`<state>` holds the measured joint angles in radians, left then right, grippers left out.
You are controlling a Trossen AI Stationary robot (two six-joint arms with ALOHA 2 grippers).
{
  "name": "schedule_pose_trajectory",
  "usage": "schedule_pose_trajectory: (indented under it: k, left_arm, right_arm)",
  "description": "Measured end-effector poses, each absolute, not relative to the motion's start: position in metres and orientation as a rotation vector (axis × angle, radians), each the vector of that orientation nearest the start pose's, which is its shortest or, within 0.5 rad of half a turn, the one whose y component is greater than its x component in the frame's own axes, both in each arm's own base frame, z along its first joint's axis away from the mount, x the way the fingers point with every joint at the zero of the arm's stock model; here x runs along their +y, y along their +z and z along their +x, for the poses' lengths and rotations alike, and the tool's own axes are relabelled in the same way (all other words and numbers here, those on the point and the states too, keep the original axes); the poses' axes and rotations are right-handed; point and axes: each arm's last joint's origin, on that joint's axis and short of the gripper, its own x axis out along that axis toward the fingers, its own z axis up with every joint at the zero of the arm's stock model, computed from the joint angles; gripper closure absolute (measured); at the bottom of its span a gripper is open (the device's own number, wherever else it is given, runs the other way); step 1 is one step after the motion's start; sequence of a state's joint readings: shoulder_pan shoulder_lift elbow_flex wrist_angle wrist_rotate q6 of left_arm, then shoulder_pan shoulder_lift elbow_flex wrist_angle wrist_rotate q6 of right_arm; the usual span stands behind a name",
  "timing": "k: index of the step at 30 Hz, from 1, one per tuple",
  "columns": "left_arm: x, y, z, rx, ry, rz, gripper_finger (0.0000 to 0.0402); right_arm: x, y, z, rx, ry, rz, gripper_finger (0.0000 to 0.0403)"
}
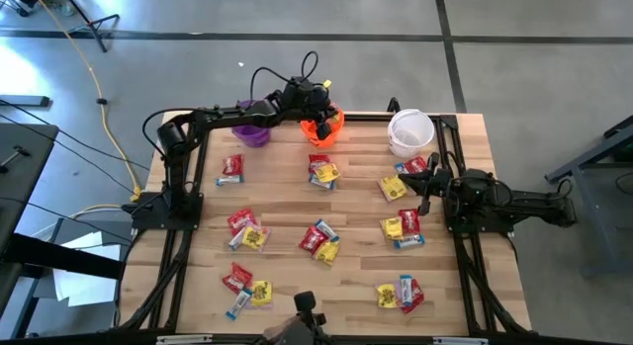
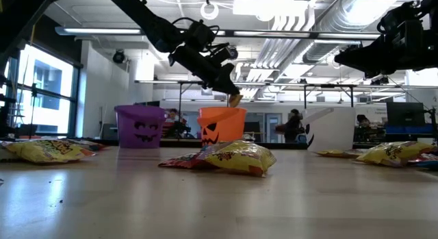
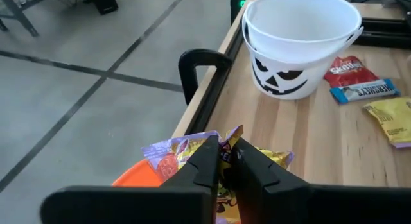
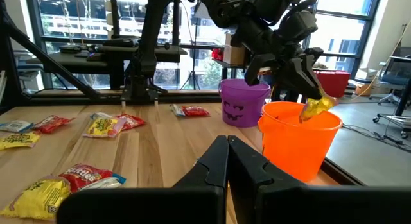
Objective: Sort candy
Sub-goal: Put the yellow candy into the orange bucket, then put the white chocolate bar into the white bucket
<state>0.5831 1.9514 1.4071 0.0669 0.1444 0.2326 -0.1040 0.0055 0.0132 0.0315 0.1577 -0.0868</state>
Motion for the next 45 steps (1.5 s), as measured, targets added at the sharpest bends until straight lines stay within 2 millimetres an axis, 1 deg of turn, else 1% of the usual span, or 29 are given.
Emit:
schedule_pose_trajectory:
  k: [5,9,12,16,21,24,28,30,34,37,41,45]
  left_arm:
    - [0.241,0.226,0.372,0.541,0.358,0.096,0.0339]
    - [0.242,0.226,0.366,0.59,0.35,0.12,0.0316]
    - [0.242,0.23,0.358,0.64,0.347,0.142,0.0306]
    - [0.242,0.236,0.348,0.69,0.34,0.146,0.0304]
    - [0.247,0.23,0.342,0.697,0.333,0.137,0.0322]
    - [0.246,0.225,0.341,0.681,0.338,0.145,0.0346]
    - [0.246,0.22,0.341,0.645,0.346,0.152,0.0385]
    - [0.244,0.218,0.339,0.628,0.352,0.15,0.0397]
    - [0.244,0.22,0.34,0.583,0.368,0.147,0.0396]
    - [0.244,0.222,0.342,0.56,0.369,0.157,0.04]
    - [0.244,0.225,0.344,0.519,0.371,0.172,0.0401]
    - [0.243,0.228,0.346,0.473,0.321,0.147,0.0401]
  right_arm:
    - [-0.015,0.171,0.096,-0.028,-0.263,-0.085,0.0403]
    - [-0.015,0.171,0.096,-0.028,-0.263,-0.085,0.0403]
    - [-0.015,0.171,0.096,-0.028,-0.263,-0.085,0.0403]
    - [-0.015,0.171,0.096,-0.028,-0.264,-0.085,0.0403]
    - [-0.015,0.171,0.096,-0.028,-0.263,-0.085,0.0403]
    - [-0.015,0.171,0.096,-0.028,-0.263,-0.086,0.0403]
    - [-0.015,0.173,0.096,-0.044,-0.285,-0.146,0.0403]
    - [-0.015,0.174,0.095,-0.057,-0.287,-0.151,0.0403]
    - [-0.015,0.174,0.095,-0.058,-0.286,-0.15,0.0403]
    - [-0.015,0.173,0.096,-0.052,-0.288,-0.091,0.0403]
    - [-0.018,0.173,0.095,-0.052,-0.366,-0.049,0.0403]
    - [-0.019,0.172,0.094,-0.048,-0.42,-0.036,0.0403]
